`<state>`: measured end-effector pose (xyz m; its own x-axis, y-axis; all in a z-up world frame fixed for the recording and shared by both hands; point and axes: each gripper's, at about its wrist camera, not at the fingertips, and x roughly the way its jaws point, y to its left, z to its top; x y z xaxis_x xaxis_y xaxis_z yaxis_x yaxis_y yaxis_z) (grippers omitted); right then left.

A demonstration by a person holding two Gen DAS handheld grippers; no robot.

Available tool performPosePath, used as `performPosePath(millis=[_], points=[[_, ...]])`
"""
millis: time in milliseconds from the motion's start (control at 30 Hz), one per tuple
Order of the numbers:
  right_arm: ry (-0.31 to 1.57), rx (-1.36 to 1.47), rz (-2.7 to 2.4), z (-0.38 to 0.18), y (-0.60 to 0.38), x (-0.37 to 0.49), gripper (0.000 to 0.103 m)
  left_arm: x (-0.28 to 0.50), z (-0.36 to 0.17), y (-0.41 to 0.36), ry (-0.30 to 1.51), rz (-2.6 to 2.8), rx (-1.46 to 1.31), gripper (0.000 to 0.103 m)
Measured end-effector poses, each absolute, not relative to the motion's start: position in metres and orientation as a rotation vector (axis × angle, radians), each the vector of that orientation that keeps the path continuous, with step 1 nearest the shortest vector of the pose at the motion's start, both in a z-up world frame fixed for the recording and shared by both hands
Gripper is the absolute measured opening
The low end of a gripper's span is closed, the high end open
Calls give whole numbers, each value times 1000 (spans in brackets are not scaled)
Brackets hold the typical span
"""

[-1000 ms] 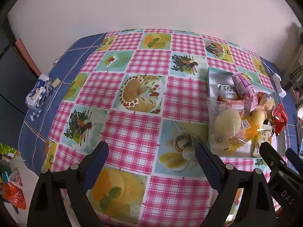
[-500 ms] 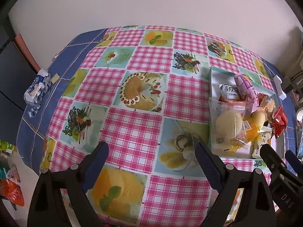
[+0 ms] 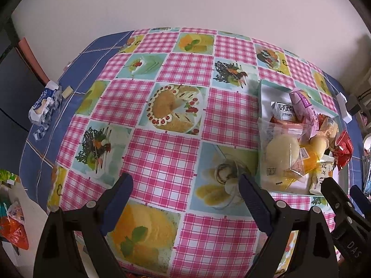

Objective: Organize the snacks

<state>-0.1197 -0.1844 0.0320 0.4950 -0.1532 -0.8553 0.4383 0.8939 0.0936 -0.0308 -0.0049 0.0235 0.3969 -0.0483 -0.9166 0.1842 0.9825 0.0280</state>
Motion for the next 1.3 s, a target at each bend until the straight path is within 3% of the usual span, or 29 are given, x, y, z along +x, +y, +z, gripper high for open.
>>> performPosePath(millis=[1300], points=[[1001, 321, -369, 31, -182, -119, 103, -29, 21, -2, 1166, -135, 112, 93]])
